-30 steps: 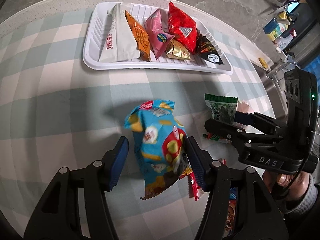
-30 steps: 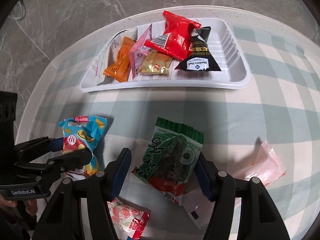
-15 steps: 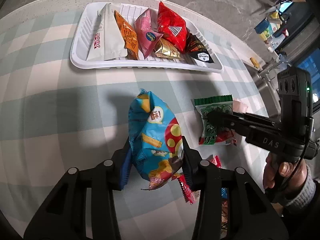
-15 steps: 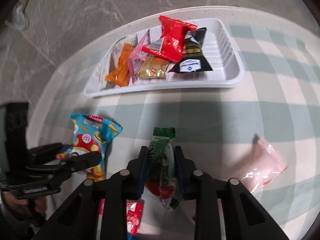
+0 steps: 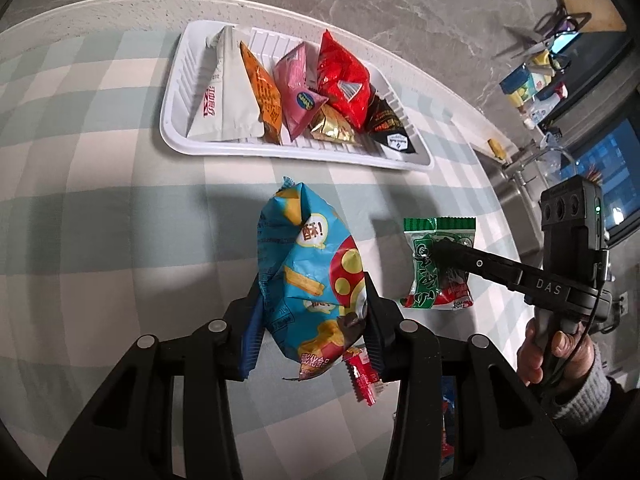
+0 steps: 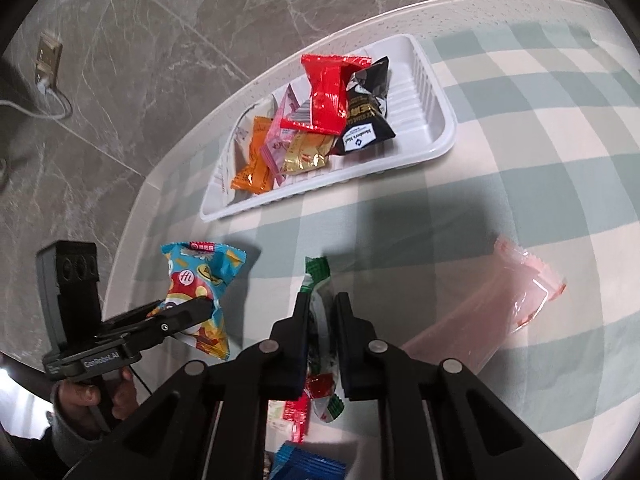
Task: Organize snacks
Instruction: 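Carry the panda bag and green packet to the tray with both tools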
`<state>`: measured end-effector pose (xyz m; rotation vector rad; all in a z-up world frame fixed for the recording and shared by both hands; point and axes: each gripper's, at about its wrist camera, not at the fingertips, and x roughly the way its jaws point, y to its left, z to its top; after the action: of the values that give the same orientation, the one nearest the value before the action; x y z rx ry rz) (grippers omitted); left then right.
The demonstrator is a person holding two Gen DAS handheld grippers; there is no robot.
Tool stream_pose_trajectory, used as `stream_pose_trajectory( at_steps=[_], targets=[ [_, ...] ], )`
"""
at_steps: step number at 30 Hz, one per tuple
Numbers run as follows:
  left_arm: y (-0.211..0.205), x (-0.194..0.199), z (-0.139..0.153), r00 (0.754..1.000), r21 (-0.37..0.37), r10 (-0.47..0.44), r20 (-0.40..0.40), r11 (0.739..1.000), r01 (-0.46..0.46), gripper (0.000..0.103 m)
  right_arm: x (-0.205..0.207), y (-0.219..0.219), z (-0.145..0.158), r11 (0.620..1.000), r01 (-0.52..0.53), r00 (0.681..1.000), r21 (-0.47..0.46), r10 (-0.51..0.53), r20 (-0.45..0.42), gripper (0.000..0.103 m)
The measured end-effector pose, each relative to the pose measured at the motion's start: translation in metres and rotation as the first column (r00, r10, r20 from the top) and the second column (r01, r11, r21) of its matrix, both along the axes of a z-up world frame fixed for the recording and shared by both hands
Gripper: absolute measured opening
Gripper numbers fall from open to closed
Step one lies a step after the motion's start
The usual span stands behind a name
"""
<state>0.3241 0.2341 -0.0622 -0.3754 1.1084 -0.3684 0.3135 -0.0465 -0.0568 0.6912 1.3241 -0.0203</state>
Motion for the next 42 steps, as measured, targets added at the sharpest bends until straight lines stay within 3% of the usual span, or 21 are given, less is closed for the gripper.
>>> stream_pose_trajectory(
  at_steps=[17,27,42],
  targets=[
    [0.045,0.013,0.038,0.996,-0.058,0.062,0.057,0.997,-0.059,0.039,0.014,-0.031,0.021,0.989,0.115,0.991,0.09,-0.12,0.06,0.014],
    [0.061,0.039,0.047,0.994,-0.053,0.08,0.077,0.996,-0.076,0.039,0.031,-0.049,0.019,0.987,0.141,0.986,0.079,-0.147,0.077,0.014],
    [0.046,0.098,0.05,0.995,-0.036,0.06,0.081,0.998,-0.057,0.039,0.078,-0.083,0.008,0.989,0.147,0.984,0.019,-0.148,0.097,0.014]
  ],
)
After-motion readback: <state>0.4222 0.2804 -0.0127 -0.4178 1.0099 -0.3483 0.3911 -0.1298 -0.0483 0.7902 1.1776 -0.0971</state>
